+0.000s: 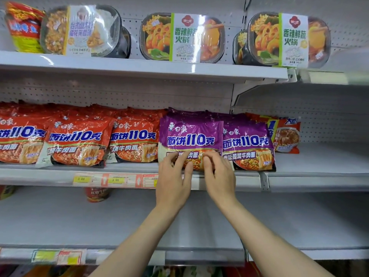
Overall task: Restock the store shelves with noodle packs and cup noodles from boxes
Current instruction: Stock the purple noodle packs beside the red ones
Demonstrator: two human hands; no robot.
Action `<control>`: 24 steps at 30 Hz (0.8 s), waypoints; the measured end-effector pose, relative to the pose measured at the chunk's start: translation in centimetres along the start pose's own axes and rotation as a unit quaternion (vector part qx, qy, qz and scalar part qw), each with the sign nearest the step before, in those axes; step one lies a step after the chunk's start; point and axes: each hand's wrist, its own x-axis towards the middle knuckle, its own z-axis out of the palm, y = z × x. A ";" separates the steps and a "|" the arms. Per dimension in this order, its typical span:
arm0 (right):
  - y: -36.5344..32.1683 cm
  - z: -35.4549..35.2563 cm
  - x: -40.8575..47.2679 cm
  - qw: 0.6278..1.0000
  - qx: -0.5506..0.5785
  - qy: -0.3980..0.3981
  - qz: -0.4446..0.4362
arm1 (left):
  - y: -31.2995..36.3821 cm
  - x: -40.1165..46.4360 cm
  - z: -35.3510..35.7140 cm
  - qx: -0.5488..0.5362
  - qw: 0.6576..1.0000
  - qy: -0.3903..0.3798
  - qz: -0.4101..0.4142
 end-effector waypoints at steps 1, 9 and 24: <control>0.1 0.2 -0.2 1.000 -0.004 -0.004 -0.005 | 0.0 -0.1 0.1 0.005 1.000 -0.001 0.000; 0.3 0.4 -0.1 1.000 0.007 -0.009 0.015 | 0.1 0.5 1.2 0.067 0.998 -0.002 -0.001; 0.3 1.3 1.2 0.999 -0.021 -0.022 0.040 | 0.3 3.2 1.3 0.106 0.993 -0.046 -0.038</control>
